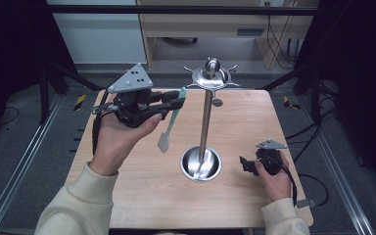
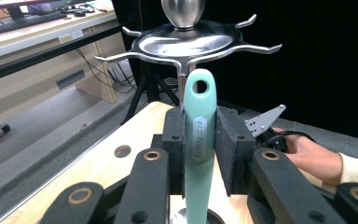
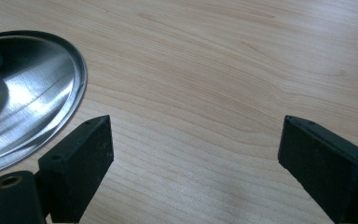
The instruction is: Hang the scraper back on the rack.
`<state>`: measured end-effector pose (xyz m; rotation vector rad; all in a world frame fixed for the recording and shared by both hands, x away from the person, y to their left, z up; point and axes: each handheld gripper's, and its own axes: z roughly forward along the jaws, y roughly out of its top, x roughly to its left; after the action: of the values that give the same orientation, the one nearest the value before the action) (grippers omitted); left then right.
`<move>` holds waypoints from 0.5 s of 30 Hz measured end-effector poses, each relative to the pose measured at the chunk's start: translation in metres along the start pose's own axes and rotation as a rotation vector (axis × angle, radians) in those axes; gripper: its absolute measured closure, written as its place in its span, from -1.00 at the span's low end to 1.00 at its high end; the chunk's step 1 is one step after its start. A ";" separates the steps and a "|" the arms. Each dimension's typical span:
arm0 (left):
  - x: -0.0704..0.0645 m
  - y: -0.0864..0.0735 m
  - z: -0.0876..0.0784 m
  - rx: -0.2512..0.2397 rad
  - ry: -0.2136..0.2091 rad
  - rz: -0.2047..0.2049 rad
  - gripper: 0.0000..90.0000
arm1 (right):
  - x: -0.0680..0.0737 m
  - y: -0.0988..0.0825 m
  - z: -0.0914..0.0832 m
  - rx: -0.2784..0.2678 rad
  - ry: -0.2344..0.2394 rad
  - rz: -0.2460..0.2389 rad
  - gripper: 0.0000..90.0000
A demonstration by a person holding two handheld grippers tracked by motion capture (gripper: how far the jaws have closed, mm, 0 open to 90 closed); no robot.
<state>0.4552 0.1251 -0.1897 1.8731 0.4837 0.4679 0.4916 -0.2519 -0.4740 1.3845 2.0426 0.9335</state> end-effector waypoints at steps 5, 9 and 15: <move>0.002 0.001 0.000 -0.003 0.016 -0.007 0.65 | 0.000 0.000 0.000 0.001 0.003 -0.003 -0.77; 0.002 0.002 0.003 0.000 0.014 -0.005 0.65 | 0.000 0.000 0.000 0.003 0.002 -0.002 -0.77; 0.002 0.003 0.004 0.002 0.028 0.004 0.65 | 0.000 0.000 0.000 0.003 0.006 -0.004 -0.77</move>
<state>0.4588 0.1220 -0.1878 1.8721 0.4999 0.4969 0.4917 -0.2516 -0.4741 1.3805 2.0507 0.9347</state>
